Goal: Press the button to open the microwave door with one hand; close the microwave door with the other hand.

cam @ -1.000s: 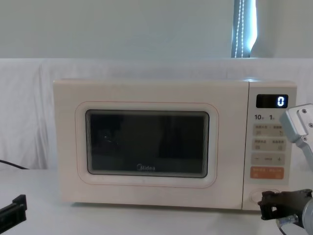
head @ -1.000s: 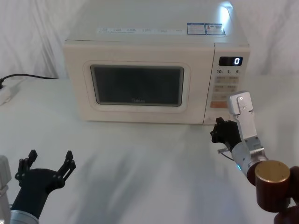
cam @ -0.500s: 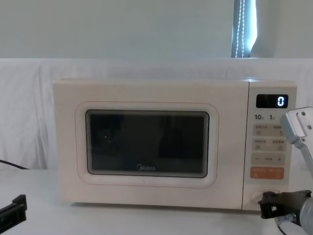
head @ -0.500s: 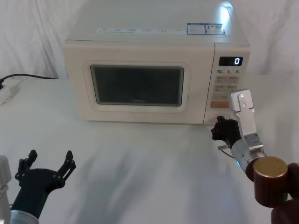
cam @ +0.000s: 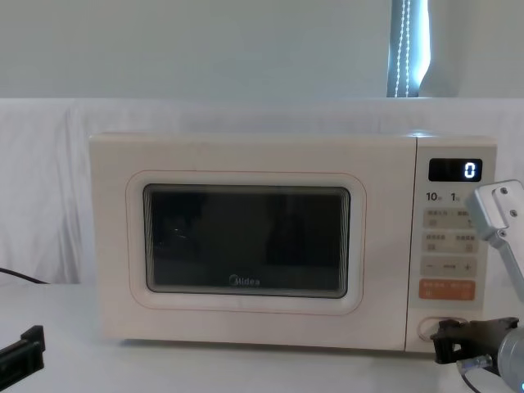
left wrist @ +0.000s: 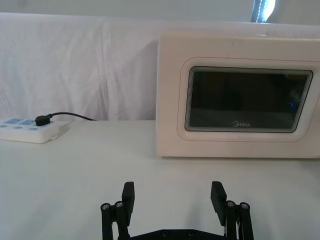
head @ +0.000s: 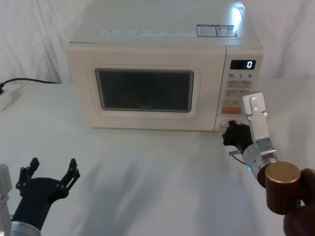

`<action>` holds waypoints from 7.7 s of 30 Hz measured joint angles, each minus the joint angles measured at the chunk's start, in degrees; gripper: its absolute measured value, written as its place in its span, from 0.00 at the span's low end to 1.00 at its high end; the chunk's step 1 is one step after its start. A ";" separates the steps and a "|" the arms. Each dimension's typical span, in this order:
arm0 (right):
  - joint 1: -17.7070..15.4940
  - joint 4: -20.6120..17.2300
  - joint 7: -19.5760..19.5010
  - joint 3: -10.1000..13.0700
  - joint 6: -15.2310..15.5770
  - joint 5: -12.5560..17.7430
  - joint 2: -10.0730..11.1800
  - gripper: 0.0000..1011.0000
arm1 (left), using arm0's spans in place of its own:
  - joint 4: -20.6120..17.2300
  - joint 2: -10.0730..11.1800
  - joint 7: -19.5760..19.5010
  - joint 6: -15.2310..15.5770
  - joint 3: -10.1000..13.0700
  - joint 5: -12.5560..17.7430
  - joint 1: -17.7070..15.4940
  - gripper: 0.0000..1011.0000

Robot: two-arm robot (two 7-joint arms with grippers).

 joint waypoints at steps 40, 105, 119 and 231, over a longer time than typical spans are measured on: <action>3.05 4.97 -1.26 0.65 -1.35 -0.09 -1.28 0.00 | 0.00 0.00 0.00 0.00 0.00 0.00 0.00 0.99; -14.28 -21.34 6.44 -2.24 0.70 5.29 2.59 0.02 | 0.00 0.00 0.00 0.00 0.00 0.00 0.00 0.99; -19.45 -26.67 7.48 -0.81 -3.68 8.60 6.69 0.40 | 0.00 0.00 0.00 0.00 0.00 0.00 0.00 0.99; -23.14 -26.54 2.98 2.70 -8.05 8.16 7.92 0.99 | 0.00 0.00 0.00 0.00 0.00 0.00 0.00 0.99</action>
